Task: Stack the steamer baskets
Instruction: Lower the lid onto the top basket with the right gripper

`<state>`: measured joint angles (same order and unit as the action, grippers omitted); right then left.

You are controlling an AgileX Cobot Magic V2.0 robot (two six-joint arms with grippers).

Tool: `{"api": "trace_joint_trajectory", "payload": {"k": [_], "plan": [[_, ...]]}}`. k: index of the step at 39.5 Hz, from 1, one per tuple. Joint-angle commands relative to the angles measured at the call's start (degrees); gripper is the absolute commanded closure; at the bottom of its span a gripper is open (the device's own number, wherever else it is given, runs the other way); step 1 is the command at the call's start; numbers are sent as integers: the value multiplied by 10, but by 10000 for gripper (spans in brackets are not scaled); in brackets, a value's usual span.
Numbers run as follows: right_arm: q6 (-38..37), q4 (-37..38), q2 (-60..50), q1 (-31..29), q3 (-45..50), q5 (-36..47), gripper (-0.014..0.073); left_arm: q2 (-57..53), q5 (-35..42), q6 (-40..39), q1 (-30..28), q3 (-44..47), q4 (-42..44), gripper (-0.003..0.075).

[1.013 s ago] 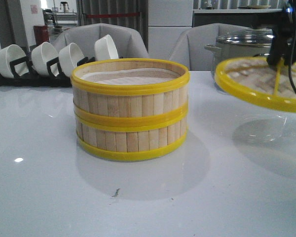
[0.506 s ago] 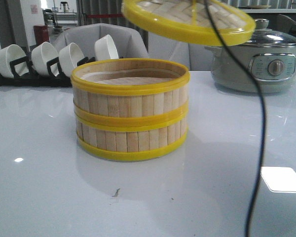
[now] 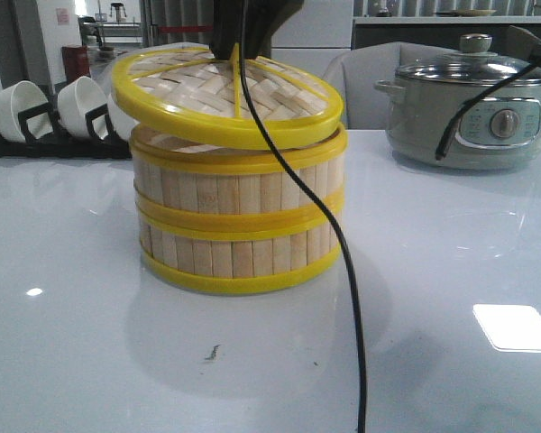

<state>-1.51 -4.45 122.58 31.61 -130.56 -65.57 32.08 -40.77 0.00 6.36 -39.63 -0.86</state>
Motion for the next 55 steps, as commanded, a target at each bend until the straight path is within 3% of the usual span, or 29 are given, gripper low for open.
{"api": "trace_joint_trajectory", "payload": {"k": [1,55], "plan": [[1,9,-31,-1,-29,21,538,1,49,0,5,-16,-5,634],[1,18,2,-2,-29,22,514,1,49,0,5,-16,-5,634]]}}
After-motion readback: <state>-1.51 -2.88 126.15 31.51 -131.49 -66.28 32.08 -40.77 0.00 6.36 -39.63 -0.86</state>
